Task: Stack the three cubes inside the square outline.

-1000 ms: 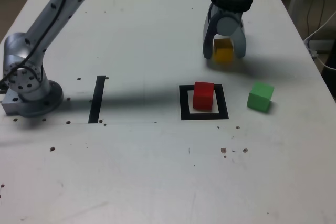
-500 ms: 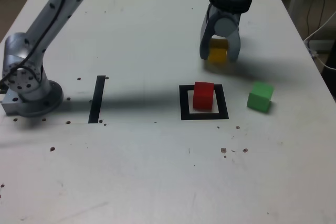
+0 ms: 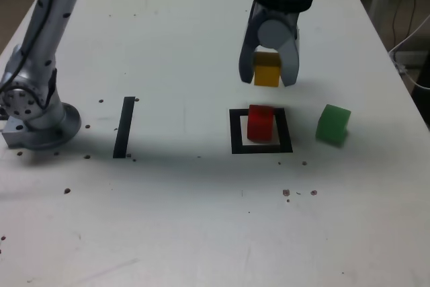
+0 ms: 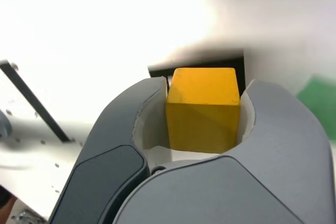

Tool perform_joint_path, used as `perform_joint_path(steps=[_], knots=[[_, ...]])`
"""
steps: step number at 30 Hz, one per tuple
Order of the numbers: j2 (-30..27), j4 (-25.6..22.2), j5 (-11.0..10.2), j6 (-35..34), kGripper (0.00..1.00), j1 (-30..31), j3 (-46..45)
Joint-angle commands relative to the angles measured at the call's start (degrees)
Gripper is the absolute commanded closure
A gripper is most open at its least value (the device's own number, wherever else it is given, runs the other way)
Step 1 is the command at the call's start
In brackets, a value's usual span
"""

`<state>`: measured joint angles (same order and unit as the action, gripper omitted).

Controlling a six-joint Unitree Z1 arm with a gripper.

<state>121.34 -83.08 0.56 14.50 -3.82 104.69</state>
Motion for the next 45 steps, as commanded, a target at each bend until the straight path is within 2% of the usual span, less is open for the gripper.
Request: perform_joint_path(steps=[1, 11, 27, 42, 45], knots=[[-1.19, -0.06, 0.64, -1.45, 0.71, 1.96, -0.80], [-1.85, 0.15, 1.95, -5.25, 0.71, 6.67, -2.47], [0.23, 1.55, 2.85, -5.58, 0.70, 6.65, -3.30], [1.50, 2.75, 2.69, -4.87, 0.70, 5.57, -4.29], [1.53, 3.03, 2.67, -4.77, 0.67, 5.57, -4.38]])
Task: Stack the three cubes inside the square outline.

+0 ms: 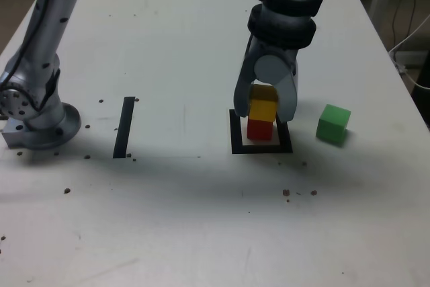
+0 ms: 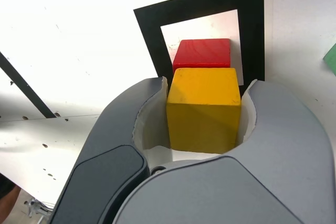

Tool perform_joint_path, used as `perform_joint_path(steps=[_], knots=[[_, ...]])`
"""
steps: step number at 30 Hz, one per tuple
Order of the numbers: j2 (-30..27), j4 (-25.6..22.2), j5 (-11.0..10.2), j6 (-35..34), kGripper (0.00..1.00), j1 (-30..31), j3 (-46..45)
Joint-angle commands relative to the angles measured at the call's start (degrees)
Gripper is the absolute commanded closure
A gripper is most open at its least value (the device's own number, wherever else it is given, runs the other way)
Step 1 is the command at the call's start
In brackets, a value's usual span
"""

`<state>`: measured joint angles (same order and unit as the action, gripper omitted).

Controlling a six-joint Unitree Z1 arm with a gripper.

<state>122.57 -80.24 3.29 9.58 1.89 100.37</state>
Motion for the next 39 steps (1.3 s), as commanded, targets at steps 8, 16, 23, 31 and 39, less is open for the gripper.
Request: perform_joint_path(steps=[8, 16, 23, 31, 39], knots=[[0.23, 0.63, -0.08, 0.61, 0.08, -0.16, -0.95], [-0.42, 0.87, -0.27, 0.34, 0.03, -0.17, -1.70], [-2.60, 0.59, -2.99, -0.32, 0.01, -0.14, -1.10], [-5.44, -2.13, -9.39, -1.53, 0.01, -0.13, 2.85], [-3.58, -6.43, -13.73, 1.21, 0.01, 0.74, 12.84]])
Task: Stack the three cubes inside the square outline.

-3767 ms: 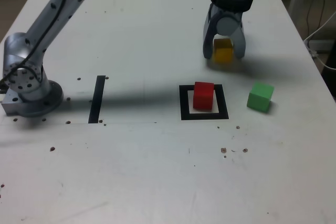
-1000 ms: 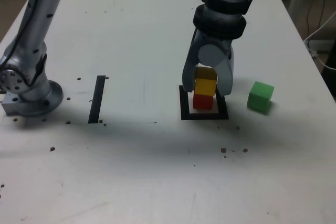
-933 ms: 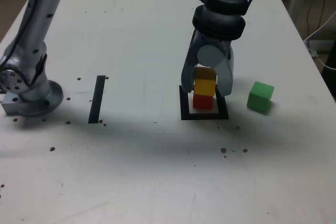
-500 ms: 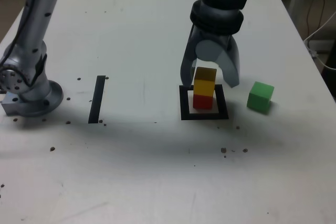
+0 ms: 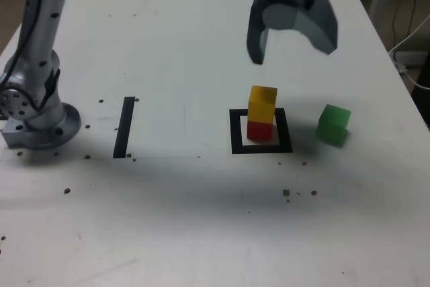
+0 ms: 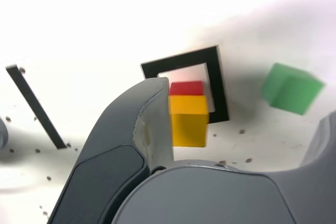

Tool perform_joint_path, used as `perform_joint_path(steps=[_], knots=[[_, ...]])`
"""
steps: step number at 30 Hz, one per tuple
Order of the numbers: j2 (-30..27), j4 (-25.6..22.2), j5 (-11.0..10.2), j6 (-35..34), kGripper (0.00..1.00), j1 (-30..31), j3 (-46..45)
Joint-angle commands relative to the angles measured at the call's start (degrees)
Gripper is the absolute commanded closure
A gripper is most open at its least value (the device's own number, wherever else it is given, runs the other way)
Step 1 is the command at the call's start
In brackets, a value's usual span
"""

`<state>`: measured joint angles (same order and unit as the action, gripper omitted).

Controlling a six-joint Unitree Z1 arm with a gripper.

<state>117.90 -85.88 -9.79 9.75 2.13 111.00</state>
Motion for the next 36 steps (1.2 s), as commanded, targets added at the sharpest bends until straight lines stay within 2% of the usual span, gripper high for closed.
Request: perform_joint_path(steps=[1, 7, 15, 27, 36], knots=[[1.74, -1.39, -1.04, 1.80, 0.01, 0.76, 3.85], [7.34, -4.69, -1.28, 5.30, 0.01, 2.42, 13.66], [13.10, -5.27, 1.56, 8.85, 0.01, 3.32, 20.67], [17.20, -5.56, 4.18, 12.71, 0.03, 2.21, 20.87], [20.21, -5.59, 7.15, 14.82, 0.04, 1.46, 20.89]])
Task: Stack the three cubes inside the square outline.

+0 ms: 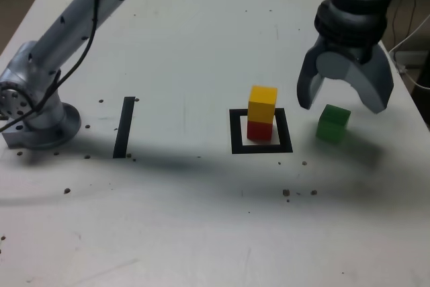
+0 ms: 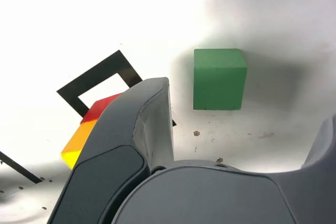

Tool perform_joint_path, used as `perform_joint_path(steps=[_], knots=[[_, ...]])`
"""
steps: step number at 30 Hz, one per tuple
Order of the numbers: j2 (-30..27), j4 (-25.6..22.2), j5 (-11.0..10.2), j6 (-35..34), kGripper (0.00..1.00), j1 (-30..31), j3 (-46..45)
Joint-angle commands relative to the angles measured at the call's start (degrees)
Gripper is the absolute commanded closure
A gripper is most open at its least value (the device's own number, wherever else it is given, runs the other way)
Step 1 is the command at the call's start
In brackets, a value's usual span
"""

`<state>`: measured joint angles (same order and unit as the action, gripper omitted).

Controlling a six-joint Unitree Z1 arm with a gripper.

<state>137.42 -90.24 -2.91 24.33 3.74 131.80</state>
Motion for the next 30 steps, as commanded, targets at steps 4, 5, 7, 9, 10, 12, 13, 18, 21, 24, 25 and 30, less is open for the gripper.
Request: perform_joint_path(steps=[4, 5, 7, 9, 10, 12, 13, 18, 21, 24, 25, 30], knots=[[2.13, -1.15, 1.40, 1.03, 0.06, -0.46, 0.15], [2.44, -1.11, 1.64, 1.20, 0.07, -0.53, 0.17], [3.06, -1.04, 2.23, 1.54, 0.08, -0.65, 0.26], [3.74, -1.04, 2.88, 1.78, 0.11, -0.75, 0.38], [4.06, -1.06, 3.17, 1.87, 0.14, -0.80, 0.43], [4.58, -1.13, 3.58, 1.97, 0.21, -0.85, 0.52], [4.76, -1.16, 3.66, 2.00, 0.25, -0.86, 0.56], [5.06, -1.09, 3.34, 2.25, 0.55, -0.85, 0.90], [5.08, -0.95, 3.16, 2.56, 0.67, -0.84, 1.26], [5.12, -0.95, 3.16, 2.65, 0.69, -0.84, 1.43], [5.12, -0.97, 3.17, 2.65, 0.69, -0.84, 1.45], [5.14, -1.05, 3.18, 2.65, 0.69, -0.84, 1.44]])
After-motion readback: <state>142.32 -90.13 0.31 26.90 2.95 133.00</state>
